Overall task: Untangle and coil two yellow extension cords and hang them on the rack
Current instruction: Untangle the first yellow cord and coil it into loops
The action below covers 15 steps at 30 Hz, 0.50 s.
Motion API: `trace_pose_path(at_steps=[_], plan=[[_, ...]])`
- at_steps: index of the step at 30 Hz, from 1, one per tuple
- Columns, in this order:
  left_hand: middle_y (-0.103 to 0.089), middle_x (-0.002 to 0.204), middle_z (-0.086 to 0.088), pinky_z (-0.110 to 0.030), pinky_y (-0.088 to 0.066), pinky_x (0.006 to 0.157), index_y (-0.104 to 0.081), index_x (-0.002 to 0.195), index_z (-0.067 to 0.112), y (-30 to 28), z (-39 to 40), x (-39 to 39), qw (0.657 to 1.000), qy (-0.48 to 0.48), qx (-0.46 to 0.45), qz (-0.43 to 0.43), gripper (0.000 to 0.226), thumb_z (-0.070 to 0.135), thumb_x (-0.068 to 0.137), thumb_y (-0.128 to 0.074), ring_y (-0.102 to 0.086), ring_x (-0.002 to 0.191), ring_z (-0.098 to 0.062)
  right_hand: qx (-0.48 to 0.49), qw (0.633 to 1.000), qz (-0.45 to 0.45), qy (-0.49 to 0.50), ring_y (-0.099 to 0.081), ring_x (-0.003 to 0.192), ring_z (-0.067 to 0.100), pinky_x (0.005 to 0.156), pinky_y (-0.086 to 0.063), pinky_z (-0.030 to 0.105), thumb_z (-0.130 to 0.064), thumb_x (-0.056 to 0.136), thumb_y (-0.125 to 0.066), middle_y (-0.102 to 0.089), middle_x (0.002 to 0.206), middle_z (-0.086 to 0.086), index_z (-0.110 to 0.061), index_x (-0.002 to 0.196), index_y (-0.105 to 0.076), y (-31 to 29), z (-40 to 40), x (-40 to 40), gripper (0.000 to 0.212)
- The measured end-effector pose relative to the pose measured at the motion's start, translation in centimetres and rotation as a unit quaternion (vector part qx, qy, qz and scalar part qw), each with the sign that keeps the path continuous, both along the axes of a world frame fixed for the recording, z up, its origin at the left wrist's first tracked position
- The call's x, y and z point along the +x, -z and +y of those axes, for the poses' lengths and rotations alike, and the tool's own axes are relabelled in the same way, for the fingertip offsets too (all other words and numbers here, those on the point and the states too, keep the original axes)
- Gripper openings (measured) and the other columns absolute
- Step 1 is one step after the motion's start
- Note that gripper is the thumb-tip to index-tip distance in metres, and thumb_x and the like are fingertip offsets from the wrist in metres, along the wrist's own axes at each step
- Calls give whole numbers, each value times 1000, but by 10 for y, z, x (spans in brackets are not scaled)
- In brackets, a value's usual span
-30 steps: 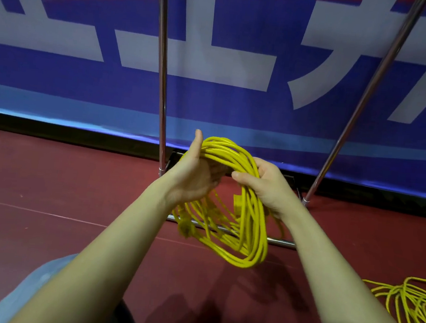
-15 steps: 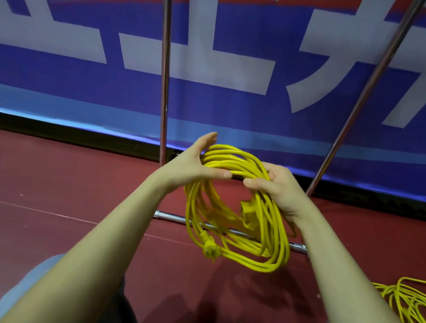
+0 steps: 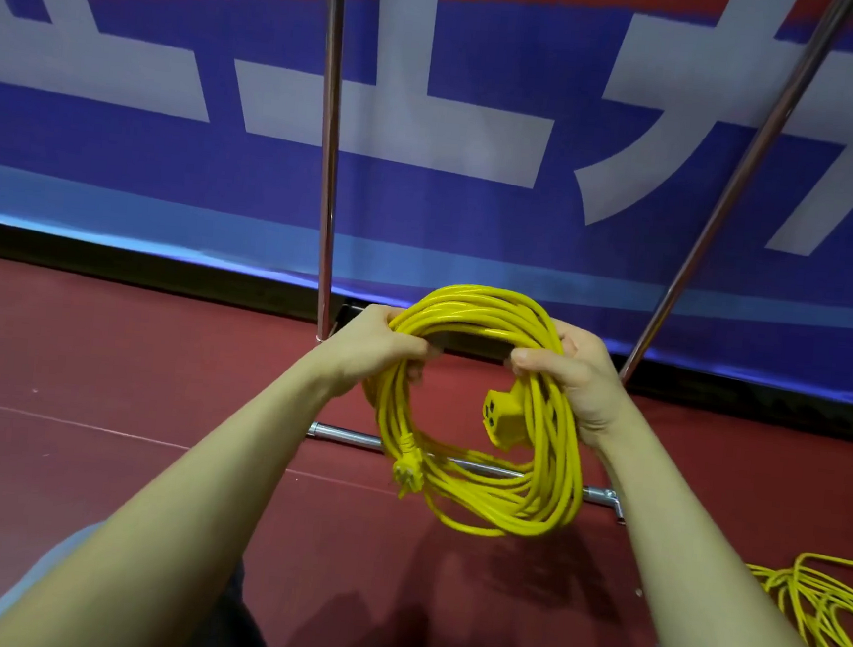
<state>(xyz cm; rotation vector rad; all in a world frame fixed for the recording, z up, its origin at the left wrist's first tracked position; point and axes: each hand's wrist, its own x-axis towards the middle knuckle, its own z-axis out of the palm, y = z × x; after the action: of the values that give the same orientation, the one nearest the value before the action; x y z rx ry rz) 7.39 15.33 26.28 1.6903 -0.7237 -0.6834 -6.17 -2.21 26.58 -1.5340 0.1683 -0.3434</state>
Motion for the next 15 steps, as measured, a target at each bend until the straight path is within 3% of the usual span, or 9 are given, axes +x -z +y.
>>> trace_pose_path(at_steps=[3, 7, 9, 11, 13, 15], plan=[[-36, 45, 1, -26, -29, 49, -48, 60, 15, -4, -5, -1, 998, 11, -41, 45, 32, 2, 84, -65, -32, 41, -13, -118, 993, 18, 23, -51, 57, 2, 56, -43, 16, -5, 65, -76, -59, 62, -12, -17, 87, -60, 0, -6, 2, 30], [-32, 46, 0, -25, -21, 46, -42, 59, 15, -16, -7, -2, 998, 33, -18, 56, 37, 4, 82, -69, -27, 40, -13, -229, 970, 50, 67, -54, 63, 0, 64, -46, 21, 1, 70, -77, -62, 74, -5, -23, 90, -58, 5, -4, 7, 37], [-36, 45, -3, -23, -26, 44, -45, 61, 11, -20, -4, 0, 998, 42, -1, 45, 32, -1, 76, -71, -31, 39, -14, -213, 974, 43, 62, -58, 66, 5, 65, -48, 25, -1, 69, -77, -64, 75, -2, -22, 89, -60, 6, -4, 6, 34], [-45, 48, -5, -22, -34, 45, -53, 69, 6, -25, 2, 4, 999, 41, 17, 23, 22, 2, 65, -74, -40, 41, -15, -148, 988, 29, 39, -60, 59, 13, 56, -49, 25, -10, 66, -74, -63, 67, 0, -15, 89, -60, 4, -3, 5, 28], [-54, 54, -6, -21, -41, 48, -60, 74, 3, -26, 8, 9, 998, 39, 39, -8, 20, 10, 58, -71, -50, 46, -14, -101, 994, 12, 33, -49, 44, 12, 43, -40, 21, -12, 67, -70, -54, 55, -1, -9, 87, -58, 1, -1, 5, 23], [-62, 58, -9, -20, -47, 51, -61, 71, 5, -22, 11, 9, 997, 47, 57, -27, 16, 12, 59, -68, -59, 50, -15, -77, 996, -13, 42, -40, 39, 11, 42, -33, 21, -12, 69, -69, -46, 48, -1, -7, 84, -58, -4, 1, 5, 20]])
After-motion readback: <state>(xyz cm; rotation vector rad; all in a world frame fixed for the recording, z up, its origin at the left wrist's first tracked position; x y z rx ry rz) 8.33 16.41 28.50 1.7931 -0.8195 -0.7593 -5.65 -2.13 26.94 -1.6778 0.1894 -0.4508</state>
